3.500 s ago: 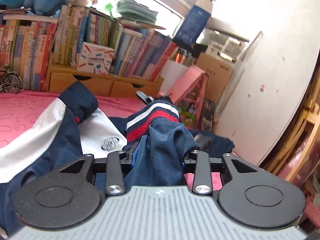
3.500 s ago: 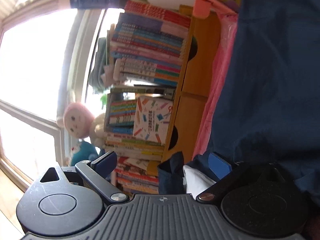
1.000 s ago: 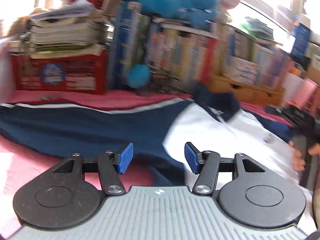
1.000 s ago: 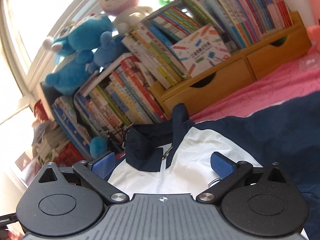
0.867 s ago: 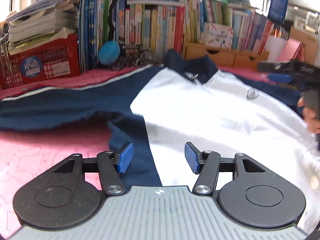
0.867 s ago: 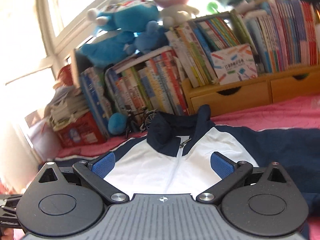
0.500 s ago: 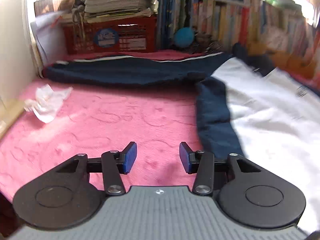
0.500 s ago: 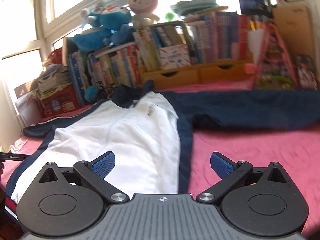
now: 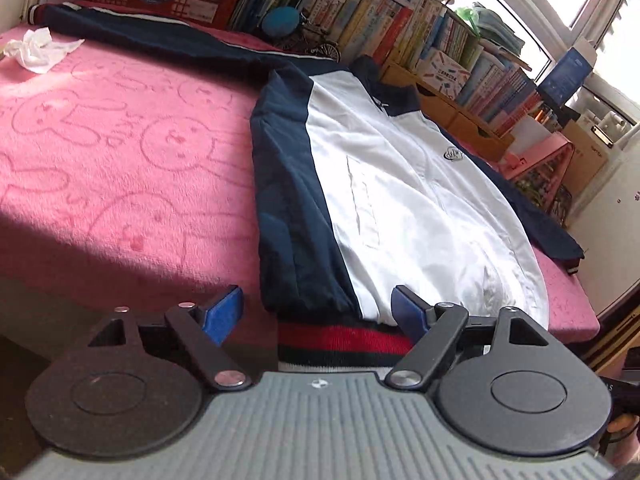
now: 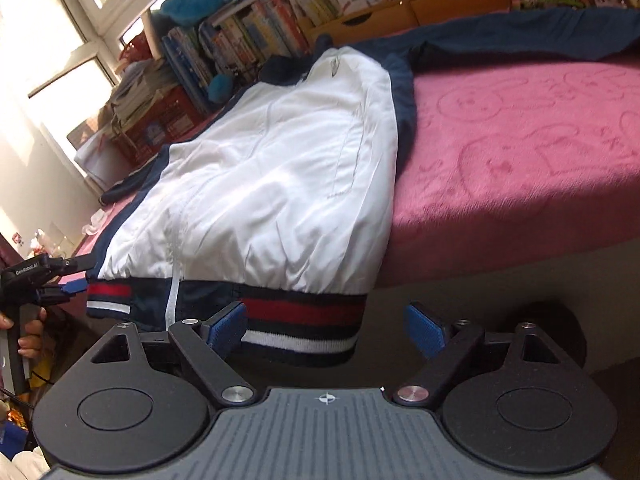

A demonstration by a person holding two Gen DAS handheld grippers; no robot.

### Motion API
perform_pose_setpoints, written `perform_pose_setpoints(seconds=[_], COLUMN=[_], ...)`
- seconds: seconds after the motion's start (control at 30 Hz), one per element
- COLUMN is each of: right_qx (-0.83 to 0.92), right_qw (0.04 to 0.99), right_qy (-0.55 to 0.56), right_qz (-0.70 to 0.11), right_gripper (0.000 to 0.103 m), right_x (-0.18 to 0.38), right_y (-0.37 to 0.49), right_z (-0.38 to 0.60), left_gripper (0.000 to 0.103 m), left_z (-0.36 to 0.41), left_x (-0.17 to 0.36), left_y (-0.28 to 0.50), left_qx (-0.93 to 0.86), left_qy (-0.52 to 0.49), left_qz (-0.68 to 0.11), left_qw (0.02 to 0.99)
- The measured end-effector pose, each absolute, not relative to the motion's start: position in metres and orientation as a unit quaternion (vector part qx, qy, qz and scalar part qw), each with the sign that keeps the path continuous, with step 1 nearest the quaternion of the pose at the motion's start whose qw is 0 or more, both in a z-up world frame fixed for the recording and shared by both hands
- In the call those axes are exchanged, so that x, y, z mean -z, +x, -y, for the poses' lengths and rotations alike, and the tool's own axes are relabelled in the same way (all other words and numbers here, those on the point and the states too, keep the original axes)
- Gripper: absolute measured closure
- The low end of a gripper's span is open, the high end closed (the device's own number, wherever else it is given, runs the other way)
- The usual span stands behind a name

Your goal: Fold clothes

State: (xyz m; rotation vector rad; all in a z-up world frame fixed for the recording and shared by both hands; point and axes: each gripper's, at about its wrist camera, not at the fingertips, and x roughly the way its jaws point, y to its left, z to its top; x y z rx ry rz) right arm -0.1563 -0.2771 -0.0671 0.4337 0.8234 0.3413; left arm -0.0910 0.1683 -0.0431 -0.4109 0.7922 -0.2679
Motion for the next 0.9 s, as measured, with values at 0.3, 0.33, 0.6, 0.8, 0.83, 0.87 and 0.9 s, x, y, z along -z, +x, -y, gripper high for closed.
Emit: perform_pose_setpoints(seconds=[0.3, 0.33, 0.6, 0.8, 0.83, 0.87, 0.9], right_qx=[-0.248, -0.264, -0.212, -0.147, -0.144, -0.140, -0.138], right_qw=[0.793, 0.799, 0.869, 0.884, 0.887, 0.890, 0.891], right_qy=[0.373, 0.366, 0.295, 0.233, 0.221, 0.209, 0.205], right_qz=[-0.413, -0.398, -0.336, -0.378, -0.379, -0.380, -0.380], right_gripper=[0.079, 0.079, 0.078, 0.057, 0.057, 0.054, 0.051], right_x=[0.081, 0.066, 0.005, 0.038, 0.043, 0.047, 0.053], right_y=[-0.136, -0.144, -0.170, -0.158, -0.158, -0.158, -0.160], right_z=[0.303, 0.306, 0.335, 0.313, 0.307, 0.302, 0.300], left_gripper=[0.076, 0.076, 0.062, 0.010, 0.010, 0.010, 0.010], left_z=[-0.168, -0.171, -0.183, -0.158, -0.154, -0.150, -0.147], left_x=[0.053, 0.051, 0.050, 0.038, 0.041, 0.044, 0.048], left_y=[-0.117, -0.124, -0.140, -0.126, -0.120, -0.115, -0.110], left_qx=[0.218, 0.242, 0.155, 0.149, 0.144, 0.137, 0.127], left_qy=[-0.281, -0.295, -0.239, -0.193, -0.185, -0.178, -0.172], left_qz=[-0.362, -0.356, -0.376, -0.344, -0.348, -0.354, -0.360], left_qw=[0.862, 0.853, 0.882, 0.907, 0.908, 0.908, 0.908])
